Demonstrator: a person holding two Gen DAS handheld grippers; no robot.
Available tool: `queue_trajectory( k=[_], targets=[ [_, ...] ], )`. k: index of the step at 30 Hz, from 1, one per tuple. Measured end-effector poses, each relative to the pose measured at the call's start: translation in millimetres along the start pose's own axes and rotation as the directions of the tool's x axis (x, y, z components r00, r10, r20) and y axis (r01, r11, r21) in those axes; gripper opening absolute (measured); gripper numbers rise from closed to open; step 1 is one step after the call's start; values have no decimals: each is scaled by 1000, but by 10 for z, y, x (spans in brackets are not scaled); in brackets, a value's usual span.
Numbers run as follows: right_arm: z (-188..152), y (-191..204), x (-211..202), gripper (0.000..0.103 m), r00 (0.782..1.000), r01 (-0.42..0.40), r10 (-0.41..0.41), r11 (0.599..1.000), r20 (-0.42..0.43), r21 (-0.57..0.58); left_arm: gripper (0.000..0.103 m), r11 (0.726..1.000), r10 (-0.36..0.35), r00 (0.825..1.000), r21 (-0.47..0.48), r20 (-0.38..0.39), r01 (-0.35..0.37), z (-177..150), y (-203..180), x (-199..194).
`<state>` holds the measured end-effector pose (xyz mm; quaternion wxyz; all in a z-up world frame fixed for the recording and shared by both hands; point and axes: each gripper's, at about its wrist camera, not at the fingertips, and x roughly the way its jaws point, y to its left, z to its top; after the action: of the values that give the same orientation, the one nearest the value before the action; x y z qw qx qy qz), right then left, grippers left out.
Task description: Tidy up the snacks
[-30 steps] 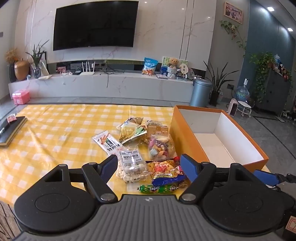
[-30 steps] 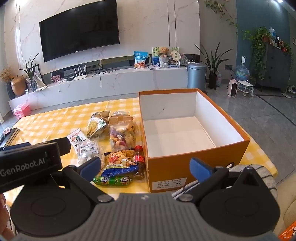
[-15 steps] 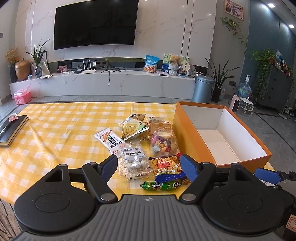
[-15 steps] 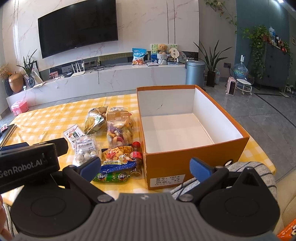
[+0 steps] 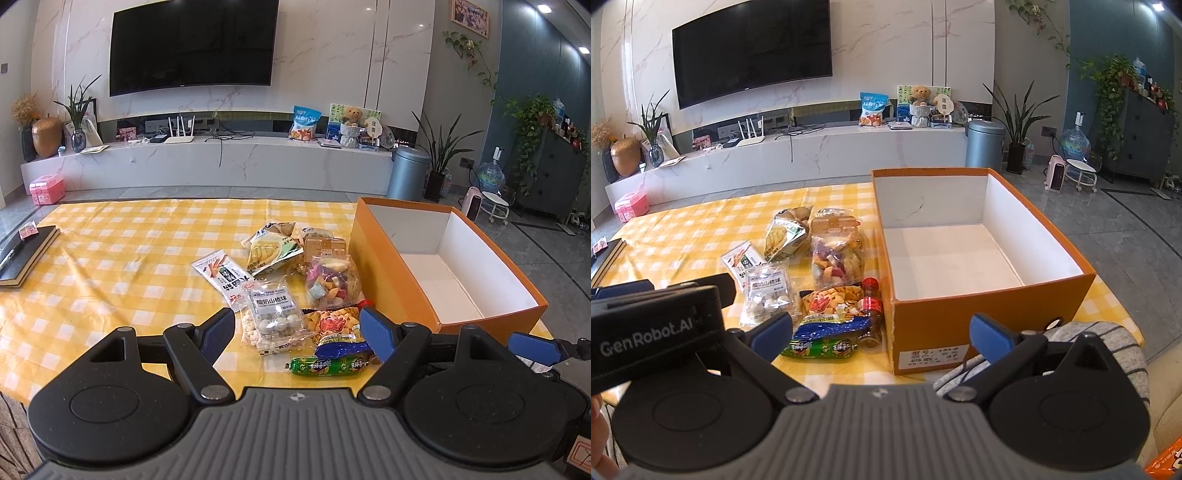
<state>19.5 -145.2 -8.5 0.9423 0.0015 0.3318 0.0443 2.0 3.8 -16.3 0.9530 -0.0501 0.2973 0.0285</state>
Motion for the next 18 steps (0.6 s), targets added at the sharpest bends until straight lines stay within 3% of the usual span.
queue_trajectory(
  k=[18],
  targets=[
    [-3,149,43,100,1000,-6,6,999,-13,-41,90,1000,-4,1000,-17,-27,3,-27,122,58]
  ],
)
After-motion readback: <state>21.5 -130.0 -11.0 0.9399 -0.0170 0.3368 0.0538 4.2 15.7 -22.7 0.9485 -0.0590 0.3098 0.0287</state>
